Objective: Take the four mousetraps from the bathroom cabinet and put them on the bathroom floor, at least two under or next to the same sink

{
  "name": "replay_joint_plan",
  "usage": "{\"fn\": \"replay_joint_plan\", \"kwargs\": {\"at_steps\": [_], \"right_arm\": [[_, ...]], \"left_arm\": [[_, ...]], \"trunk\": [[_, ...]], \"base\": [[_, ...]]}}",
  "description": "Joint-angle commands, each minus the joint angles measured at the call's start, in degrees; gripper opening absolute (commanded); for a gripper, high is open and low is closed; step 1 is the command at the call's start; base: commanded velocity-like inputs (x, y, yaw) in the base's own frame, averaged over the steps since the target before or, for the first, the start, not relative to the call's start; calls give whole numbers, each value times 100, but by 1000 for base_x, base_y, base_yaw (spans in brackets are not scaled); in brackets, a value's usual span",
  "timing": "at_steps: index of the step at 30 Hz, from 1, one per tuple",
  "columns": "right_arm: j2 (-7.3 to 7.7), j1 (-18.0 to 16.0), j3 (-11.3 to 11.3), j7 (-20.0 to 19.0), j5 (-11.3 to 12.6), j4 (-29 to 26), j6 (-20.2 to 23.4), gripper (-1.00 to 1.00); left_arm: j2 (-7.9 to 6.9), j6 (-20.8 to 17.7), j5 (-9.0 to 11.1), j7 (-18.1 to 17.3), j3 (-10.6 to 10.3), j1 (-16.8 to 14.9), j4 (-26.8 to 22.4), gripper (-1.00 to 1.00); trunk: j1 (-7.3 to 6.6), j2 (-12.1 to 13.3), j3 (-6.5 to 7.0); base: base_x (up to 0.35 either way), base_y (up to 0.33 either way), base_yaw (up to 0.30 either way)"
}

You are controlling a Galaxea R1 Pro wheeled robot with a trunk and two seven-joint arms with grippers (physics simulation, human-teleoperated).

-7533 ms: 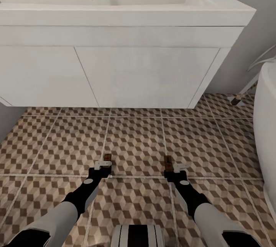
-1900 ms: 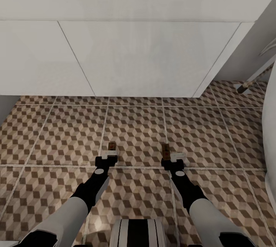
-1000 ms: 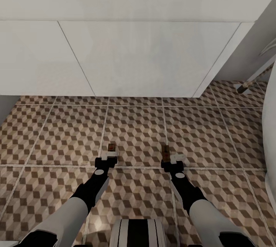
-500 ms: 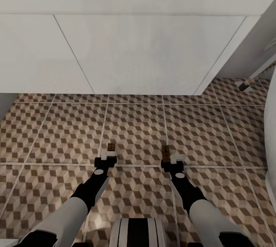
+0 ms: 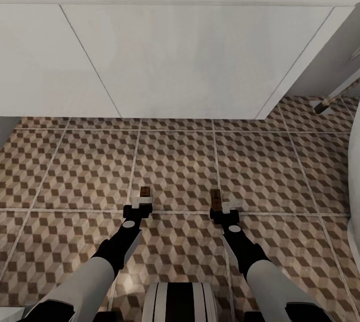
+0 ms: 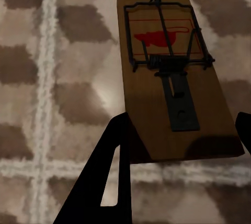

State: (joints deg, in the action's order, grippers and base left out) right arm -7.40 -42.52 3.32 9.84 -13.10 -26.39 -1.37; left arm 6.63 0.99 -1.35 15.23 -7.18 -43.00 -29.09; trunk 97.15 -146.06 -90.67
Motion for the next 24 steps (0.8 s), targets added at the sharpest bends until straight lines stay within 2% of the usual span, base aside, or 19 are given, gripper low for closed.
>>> {"fn": "replay_joint_plan", "kwargs": {"at_steps": [1, 7, 11, 16, 24], "right_arm": [[-7, -2, 36, -17, -35, -3, -17, -100], [-5, -2, 30, -17, -48, -33, -5, -100], [0, -14, 24, -17, -68, -69, 24, -100], [1, -188, 25, -17, -64, -43, 50, -100], [2, -316, 28, -17, -44, -2, 70, -100]], "left_arm": [[-3, 10, -23, 61, -32, -3, 3, -100], [-6, 87, -50, 59, -48, -4, 18, -100], [-22, 372, -44, 14, -65, -1, 38, -100], [-48, 477, -33, -94, -70, -3, 41, -100], [-162, 511, -12, -635, -63, -4, 43, -100]], "trunk": [[-1, -1, -3], [-1, -1, -3], [-1, -1, -3], [-1, -1, -3], [-1, -1, -3]], "base": [[0, 0, 0], [0, 0, 0], [0, 0, 0], [0, 0, 0], [0, 0, 0]]}}
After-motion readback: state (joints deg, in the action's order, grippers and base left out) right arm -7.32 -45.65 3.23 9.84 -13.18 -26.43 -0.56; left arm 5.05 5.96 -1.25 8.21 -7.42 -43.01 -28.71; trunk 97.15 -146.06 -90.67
